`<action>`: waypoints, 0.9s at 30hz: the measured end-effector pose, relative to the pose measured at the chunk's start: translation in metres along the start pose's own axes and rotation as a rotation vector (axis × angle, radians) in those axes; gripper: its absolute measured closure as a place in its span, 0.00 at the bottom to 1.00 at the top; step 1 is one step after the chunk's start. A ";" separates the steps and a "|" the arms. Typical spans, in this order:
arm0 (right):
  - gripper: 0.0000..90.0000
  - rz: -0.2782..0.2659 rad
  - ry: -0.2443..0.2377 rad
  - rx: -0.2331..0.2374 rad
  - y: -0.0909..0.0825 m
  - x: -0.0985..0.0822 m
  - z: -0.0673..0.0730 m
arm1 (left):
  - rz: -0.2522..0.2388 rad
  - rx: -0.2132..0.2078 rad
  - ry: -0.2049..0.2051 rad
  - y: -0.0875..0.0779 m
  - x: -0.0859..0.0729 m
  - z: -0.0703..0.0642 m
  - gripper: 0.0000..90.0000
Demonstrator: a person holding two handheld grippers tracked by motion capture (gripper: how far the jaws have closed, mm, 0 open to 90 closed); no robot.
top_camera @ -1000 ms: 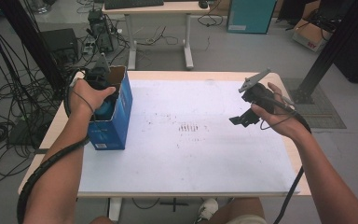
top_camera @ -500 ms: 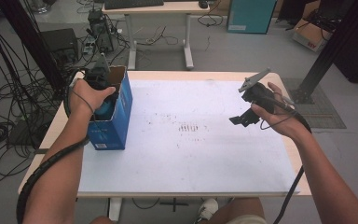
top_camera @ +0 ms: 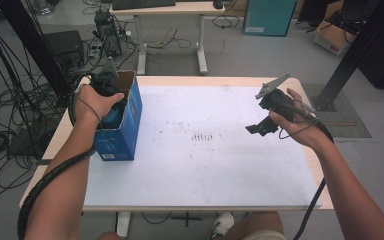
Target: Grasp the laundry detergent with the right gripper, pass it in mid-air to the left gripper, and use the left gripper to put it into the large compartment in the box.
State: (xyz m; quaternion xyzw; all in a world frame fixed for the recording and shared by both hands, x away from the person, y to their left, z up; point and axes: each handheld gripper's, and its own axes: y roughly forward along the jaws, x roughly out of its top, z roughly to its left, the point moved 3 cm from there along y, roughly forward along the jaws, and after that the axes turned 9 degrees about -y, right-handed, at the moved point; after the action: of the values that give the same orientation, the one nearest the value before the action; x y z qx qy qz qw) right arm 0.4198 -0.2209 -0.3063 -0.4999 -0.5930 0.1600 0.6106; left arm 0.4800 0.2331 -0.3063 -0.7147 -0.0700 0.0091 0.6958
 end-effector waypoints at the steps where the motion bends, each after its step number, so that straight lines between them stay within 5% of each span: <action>1: 0.00 0.001 0.002 0.001 0.000 0.000 0.000 | 0.000 0.000 0.000 0.000 0.000 0.000 0.40; 19: 0.00 0.006 -0.009 0.007 0.001 -0.001 0.001 | -0.004 0.006 0.003 0.000 -0.001 0.000 0.38; 27: 0.00 0.002 -0.014 0.011 0.005 0.001 0.001 | -0.008 0.013 0.011 -0.013 -0.005 0.001 0.32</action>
State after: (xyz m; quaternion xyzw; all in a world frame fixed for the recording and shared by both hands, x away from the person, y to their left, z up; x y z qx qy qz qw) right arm 0.4212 -0.2173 -0.3094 -0.4961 -0.5959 0.1672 0.6089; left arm 0.4741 0.2340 -0.2942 -0.7100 -0.0689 0.0029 0.7008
